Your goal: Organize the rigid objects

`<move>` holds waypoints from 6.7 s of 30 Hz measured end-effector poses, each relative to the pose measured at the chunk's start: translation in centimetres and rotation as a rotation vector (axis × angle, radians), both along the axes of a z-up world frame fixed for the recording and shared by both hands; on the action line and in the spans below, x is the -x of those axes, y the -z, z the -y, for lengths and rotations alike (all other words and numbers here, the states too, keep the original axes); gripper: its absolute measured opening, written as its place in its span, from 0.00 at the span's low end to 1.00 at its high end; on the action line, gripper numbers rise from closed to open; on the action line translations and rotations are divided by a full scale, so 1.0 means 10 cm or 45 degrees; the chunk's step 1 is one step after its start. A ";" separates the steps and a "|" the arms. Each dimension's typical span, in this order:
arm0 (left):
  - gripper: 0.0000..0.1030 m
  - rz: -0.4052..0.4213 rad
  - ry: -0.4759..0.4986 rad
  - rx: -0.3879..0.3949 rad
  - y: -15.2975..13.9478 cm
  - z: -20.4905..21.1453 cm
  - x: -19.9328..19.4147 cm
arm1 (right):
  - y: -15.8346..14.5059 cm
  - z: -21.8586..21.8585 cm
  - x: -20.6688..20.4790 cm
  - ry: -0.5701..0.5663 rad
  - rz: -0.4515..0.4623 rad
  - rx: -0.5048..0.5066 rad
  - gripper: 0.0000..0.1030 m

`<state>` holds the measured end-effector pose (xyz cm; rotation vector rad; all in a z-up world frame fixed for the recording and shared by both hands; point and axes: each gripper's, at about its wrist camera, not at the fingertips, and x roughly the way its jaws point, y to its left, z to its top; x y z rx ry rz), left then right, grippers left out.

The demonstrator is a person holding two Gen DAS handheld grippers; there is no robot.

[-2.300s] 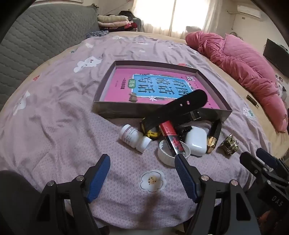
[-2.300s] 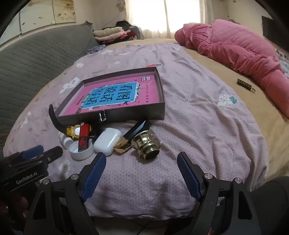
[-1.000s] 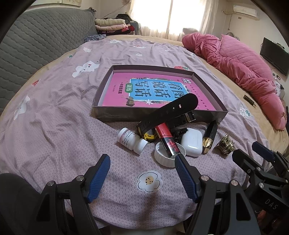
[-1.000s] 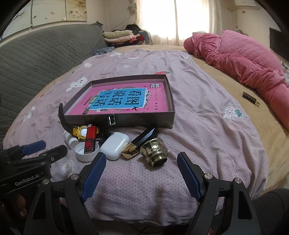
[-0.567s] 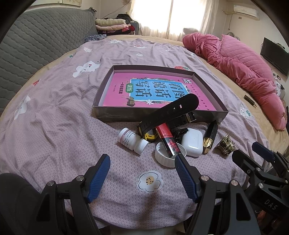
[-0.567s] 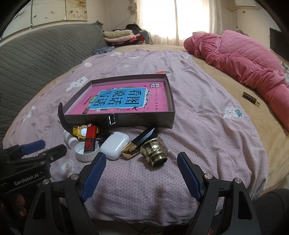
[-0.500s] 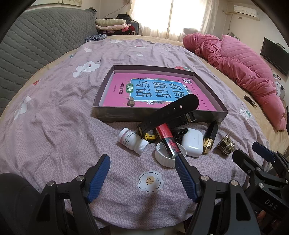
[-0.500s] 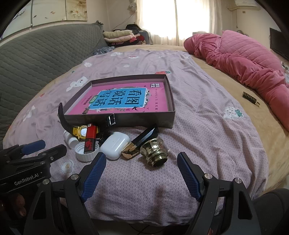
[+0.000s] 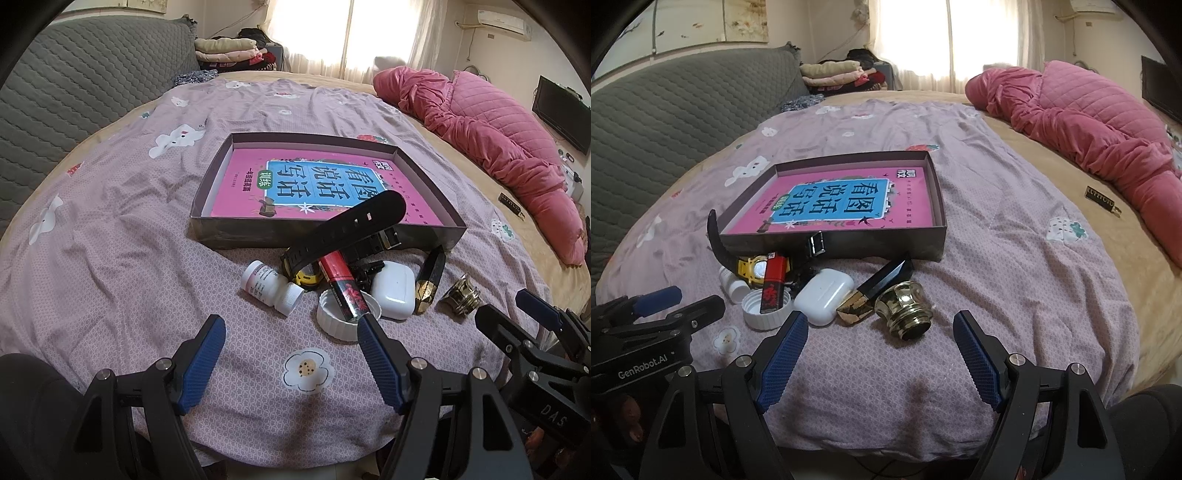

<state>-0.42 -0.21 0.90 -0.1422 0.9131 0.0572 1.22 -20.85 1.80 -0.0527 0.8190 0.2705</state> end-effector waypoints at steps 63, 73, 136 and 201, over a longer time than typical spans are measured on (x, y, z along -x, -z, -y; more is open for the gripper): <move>0.51 -0.206 0.160 0.239 0.42 0.20 -0.33 | 0.38 0.09 -0.47 -0.029 -0.145 0.146 0.79; 0.48 -0.203 0.139 0.214 0.46 0.24 -0.45 | 0.43 0.04 -0.59 -0.081 -0.148 0.188 0.79; 0.02 0.022 -0.045 0.318 0.00 -0.72 -0.45 | 0.04 0.07 -0.70 -0.151 -0.022 -0.145 0.36; 0.23 0.019 0.044 0.141 0.23 -0.72 -1.44 | 0.37 -0.34 -1.73 -0.124 -0.028 -0.013 0.36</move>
